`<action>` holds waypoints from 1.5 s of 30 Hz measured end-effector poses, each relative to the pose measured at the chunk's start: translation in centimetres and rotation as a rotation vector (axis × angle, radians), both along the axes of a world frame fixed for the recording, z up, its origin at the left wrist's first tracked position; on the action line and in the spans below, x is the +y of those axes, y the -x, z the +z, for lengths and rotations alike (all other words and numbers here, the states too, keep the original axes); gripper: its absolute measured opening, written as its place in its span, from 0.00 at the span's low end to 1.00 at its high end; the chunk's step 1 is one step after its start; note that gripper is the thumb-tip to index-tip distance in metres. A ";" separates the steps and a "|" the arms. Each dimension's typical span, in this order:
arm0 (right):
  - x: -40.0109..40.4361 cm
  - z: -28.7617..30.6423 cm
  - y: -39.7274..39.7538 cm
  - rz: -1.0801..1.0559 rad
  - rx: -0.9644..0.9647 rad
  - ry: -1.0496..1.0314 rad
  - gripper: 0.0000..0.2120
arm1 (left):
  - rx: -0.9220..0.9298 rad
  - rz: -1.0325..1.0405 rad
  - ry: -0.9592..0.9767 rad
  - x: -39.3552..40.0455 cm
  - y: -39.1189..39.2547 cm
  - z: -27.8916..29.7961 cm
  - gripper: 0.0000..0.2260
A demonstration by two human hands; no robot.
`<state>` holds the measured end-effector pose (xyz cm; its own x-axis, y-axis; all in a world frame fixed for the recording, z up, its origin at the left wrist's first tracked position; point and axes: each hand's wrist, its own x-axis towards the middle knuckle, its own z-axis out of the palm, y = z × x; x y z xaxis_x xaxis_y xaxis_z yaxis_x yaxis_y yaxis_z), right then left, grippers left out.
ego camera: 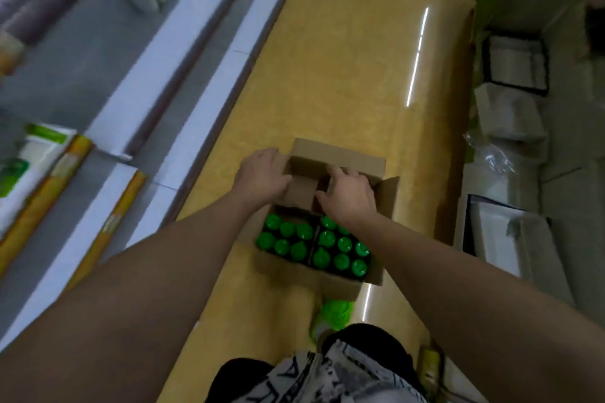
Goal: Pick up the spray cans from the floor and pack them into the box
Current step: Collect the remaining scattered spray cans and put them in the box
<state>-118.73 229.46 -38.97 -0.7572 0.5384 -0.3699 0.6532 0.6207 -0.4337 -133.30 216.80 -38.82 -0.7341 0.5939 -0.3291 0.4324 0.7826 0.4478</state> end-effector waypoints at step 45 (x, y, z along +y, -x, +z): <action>-61.9 -6.2 12.9 1.540 -0.188 -0.095 0.31 | -0.160 1.924 -0.244 -62.6 -16.6 -4.8 0.31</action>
